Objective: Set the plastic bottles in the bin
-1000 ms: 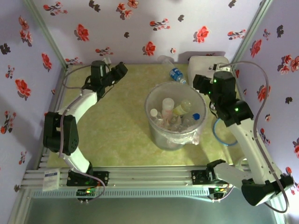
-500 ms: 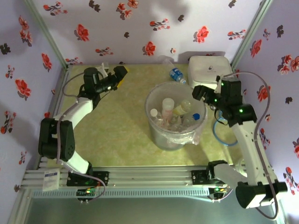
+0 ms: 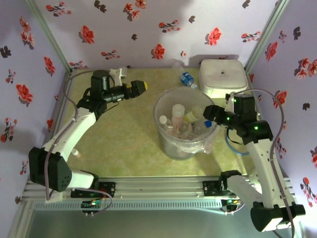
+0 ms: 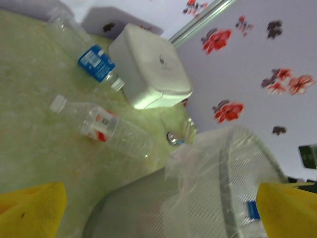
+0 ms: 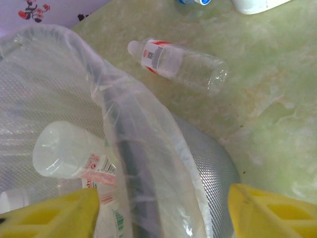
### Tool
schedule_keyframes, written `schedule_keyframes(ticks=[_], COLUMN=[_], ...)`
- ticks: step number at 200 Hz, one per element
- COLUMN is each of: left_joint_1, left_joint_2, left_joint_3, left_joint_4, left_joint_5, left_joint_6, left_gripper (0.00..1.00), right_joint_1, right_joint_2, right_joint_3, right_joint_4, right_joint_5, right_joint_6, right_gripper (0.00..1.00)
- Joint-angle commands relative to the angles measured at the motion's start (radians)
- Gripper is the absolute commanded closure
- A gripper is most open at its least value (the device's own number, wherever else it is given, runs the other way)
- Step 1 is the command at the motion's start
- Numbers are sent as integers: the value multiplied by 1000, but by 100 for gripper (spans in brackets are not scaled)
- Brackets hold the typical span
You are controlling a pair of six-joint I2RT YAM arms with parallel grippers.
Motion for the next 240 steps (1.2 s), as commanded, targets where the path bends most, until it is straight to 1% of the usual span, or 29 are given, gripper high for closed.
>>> schedule_keyframes(ticks=[1, 19, 42, 61, 79, 104, 114, 120, 129, 152, 163, 176, 192, 205, 222, 240], left_joint_1=[-8, -4, 21, 86, 166, 239, 264, 276, 288, 300, 302, 303, 303, 303, 305, 303], left_joint_2=[-5, -30, -68, -89, -115, -179, -192, -193, -191, -172, -165, -159, -144, -136, -131, -140], left_joint_3=[28, 32, 27, 0, -43, -70, -63, -56, -45, -32, -41, -57, -68, -75, -78, -81], left_joint_4=[-127, -115, -124, -133, -132, -150, -171, -185, -207, -236, -218, -185, -158, -143, -135, -141], left_joint_5=[-44, -47, -57, -61, -36, -35, -35, -38, -44, -68, -71, -71, -77, -78, -79, -77], left_joint_6=[100, 97, 85, 21, -49, -65, -64, -61, -53, -42, -53, -71, -86, -91, -93, -85], left_gripper=[3, 4, 5, 6, 7, 6, 6, 6, 6, 5, 5, 5, 5, 6, 6, 5], right_joint_1=[27, 91, 193, 270, 333, 409, 428, 432, 432, 417, 387, 318, 216, 150, 98, 90], right_joint_2=[-18, 2, 62, 132, 212, 346, 393, 415, 435, 424, 403, 379, 370, 405, 520, 681], right_joint_3=[-29, -48, -57, -57, -39, 43, 86, 117, 163, 289, 332, 347, 339, 339, 381, 484], right_joint_4=[69, 149, 262, 381, 493, 587, 605, 601, 577, 443, 387, 360, 346, 349, 337, 305], right_joint_5=[-41, -6, 45, 93, 120, 122, 110, 104, 109, 218, 255, 256, 245, 246, 241, 236], right_joint_6=[70, 119, 174, 221, 252, 256, 245, 229, 193, 36, -20, -52, -79, -123, -201, -297], right_gripper=[37, 42, 44, 45, 46, 46, 43, 39, 33, 17, 11, 7, 5, 6, 7, 9])
